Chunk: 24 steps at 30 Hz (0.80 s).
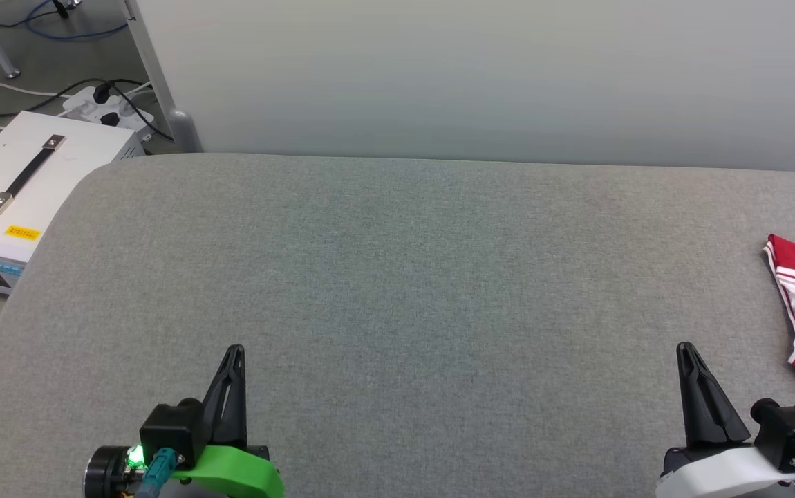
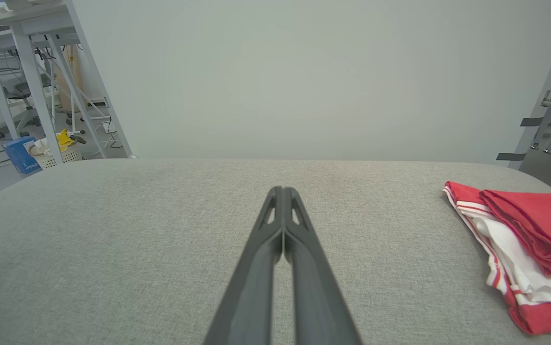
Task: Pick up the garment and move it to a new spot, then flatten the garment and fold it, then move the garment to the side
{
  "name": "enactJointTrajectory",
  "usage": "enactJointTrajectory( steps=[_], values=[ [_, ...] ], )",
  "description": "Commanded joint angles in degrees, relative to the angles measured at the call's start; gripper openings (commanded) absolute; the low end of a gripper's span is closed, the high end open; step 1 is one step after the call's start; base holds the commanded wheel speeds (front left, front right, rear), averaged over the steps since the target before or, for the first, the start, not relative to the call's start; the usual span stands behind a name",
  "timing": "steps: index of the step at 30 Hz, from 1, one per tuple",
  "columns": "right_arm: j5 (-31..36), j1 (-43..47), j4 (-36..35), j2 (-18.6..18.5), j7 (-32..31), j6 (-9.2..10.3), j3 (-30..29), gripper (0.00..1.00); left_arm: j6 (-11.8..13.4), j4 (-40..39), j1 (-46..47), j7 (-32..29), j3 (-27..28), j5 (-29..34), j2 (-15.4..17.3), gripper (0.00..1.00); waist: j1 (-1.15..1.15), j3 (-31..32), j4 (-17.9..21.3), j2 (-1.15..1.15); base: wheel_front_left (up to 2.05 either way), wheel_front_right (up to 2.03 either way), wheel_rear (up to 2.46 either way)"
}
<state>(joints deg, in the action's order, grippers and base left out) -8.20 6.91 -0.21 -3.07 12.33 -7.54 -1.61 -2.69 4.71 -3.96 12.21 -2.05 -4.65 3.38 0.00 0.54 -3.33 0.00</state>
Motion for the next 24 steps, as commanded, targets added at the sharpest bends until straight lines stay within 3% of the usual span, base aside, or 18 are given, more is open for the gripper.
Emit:
enactJointTrajectory(
  steps=[1, 24],
  values=[
    [0.7, -0.95, 0.04, 0.03, -0.29, 0.01, 0.1, 0.0, 0.4, -0.38, 0.66, -0.28, 0.12, 0.48, -0.09, 0.0, 0.0, -0.01, 0.04, 0.0, 0.0, 0.0, 0.0],
    [2.36, -2.27, 0.08, 0.07, -2.96, 0.02, 0.44, 0.0, 0.91, -1.34, 1.39, -2.93, 0.55, 1.41, -0.18, 0.0, 0.0, -0.13, 0.77, 0.0, 0.0, 0.0, 0.0]
  ],
)
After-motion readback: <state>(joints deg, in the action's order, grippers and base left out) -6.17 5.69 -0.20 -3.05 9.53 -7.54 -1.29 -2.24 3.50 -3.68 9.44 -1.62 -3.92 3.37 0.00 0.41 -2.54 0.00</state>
